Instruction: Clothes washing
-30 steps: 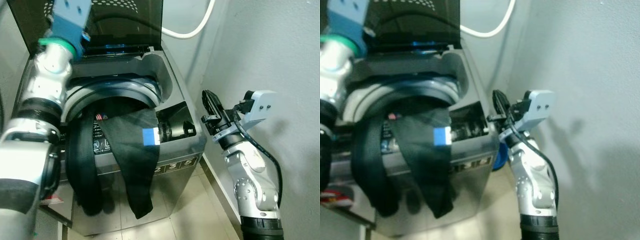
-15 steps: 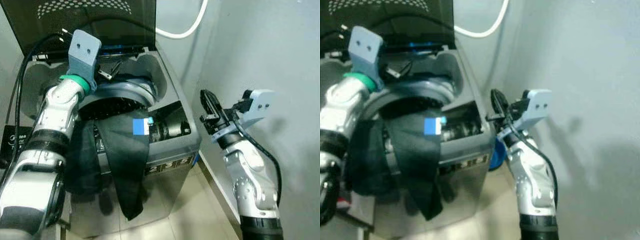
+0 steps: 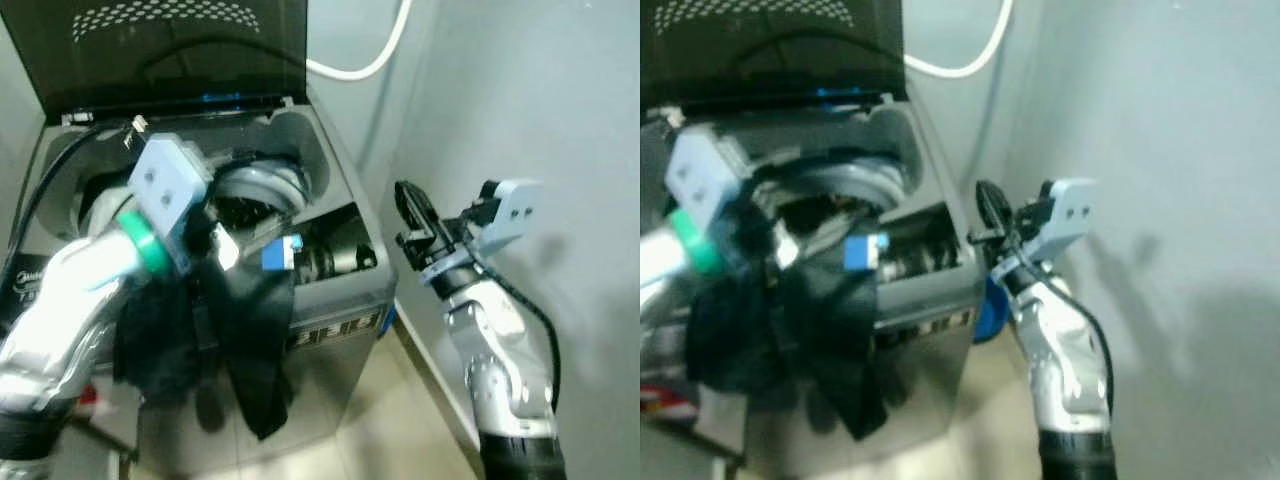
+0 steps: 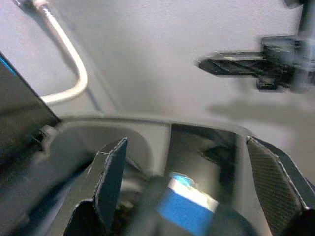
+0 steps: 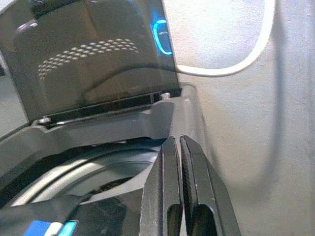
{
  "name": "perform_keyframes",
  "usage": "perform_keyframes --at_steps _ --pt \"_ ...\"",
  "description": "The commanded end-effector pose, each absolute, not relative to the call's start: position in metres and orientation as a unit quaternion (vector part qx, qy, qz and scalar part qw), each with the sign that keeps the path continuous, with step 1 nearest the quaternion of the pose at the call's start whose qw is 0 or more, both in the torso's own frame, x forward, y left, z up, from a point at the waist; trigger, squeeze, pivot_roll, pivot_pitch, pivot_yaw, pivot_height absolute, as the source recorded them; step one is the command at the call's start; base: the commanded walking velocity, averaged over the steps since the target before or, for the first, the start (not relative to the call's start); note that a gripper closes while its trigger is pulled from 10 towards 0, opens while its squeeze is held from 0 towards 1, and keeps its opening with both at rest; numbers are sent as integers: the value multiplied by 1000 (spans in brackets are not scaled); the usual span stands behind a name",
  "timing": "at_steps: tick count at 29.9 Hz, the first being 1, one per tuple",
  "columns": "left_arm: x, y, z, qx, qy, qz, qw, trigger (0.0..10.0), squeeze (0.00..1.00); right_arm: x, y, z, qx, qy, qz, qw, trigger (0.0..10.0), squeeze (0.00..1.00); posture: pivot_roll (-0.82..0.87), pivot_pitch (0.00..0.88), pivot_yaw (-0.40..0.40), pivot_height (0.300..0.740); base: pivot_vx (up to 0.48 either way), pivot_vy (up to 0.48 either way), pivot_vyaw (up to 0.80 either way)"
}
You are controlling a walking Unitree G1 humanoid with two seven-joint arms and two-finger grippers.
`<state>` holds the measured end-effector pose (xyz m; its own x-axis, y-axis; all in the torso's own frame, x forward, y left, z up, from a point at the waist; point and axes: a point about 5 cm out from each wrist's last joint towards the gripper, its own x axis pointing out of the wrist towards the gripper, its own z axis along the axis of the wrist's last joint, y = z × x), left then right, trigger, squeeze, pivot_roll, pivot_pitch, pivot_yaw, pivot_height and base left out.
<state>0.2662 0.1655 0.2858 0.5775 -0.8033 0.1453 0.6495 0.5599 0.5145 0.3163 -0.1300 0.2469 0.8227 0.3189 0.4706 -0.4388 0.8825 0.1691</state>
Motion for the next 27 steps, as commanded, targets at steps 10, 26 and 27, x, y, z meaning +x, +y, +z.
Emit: perform_keyframes --at_steps 10,26,27 --pt "249 186 258 316 -88 -378 865 10000 0 319 -123 244 142 -210 220 942 10000 0 127 123 -14 740 0 0 0" --pt "267 184 232 416 -66 -382 823 10000 0 323 -117 246 143 -210 232 939 10000 0 118 120 -23 740 0 0 0" --pt "267 184 232 416 -66 -382 823 10000 0 323 -117 246 143 -210 232 939 10000 0 118 120 -23 740 0 0 0"
